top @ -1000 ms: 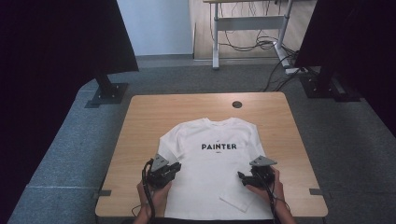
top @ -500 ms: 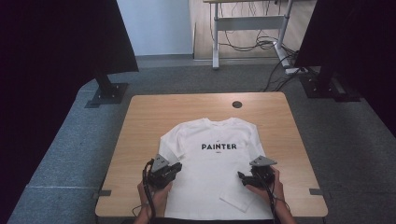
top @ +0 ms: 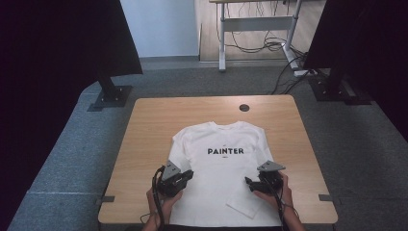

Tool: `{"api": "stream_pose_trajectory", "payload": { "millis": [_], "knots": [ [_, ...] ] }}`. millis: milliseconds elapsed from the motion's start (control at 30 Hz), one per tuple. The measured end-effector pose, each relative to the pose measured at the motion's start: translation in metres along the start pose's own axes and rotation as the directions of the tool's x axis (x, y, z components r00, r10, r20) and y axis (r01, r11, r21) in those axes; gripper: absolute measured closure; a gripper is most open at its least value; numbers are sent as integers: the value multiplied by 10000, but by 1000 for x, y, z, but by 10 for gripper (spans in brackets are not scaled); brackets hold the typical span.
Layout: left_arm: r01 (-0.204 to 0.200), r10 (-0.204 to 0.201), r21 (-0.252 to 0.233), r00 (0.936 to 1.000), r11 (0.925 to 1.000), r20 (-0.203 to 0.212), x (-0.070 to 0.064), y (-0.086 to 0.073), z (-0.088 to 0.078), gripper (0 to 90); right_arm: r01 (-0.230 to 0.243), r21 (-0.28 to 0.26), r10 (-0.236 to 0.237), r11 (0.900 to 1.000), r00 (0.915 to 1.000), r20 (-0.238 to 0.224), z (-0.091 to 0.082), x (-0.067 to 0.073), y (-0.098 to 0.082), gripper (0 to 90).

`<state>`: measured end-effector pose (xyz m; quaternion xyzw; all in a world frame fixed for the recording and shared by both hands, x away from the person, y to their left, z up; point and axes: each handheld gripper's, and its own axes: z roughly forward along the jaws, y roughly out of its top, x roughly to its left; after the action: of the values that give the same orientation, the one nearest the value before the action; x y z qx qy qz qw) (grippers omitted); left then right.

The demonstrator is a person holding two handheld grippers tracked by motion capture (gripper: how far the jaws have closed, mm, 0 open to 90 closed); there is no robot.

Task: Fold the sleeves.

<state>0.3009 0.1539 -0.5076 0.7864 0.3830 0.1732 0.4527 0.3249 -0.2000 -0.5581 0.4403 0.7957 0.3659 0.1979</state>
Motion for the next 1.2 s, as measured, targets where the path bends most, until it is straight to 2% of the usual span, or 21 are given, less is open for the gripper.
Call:
{"api": "stream_pose_trajectory", "payload": {
  "millis": [300, 800, 1200],
  "knots": [
    [-13, 13, 25, 9997, 10000, 230, -6, 0, 4, 852, 1, 1, -1, 10000, 10000, 0, 0, 0, 0, 242],
    [-446, 433, 211, 9974, 9988, 568, -24, -1, 13, 852, 4, -3, -4, 10000, 10000, 0, 0, 0, 0, 242],
    [-703, 683, 243, 9949, 9972, 749, -32, -2, 19, 852, 4, -1, -4, 10000, 10000, 1, 0, 0, 0, 242]
  ]
}}
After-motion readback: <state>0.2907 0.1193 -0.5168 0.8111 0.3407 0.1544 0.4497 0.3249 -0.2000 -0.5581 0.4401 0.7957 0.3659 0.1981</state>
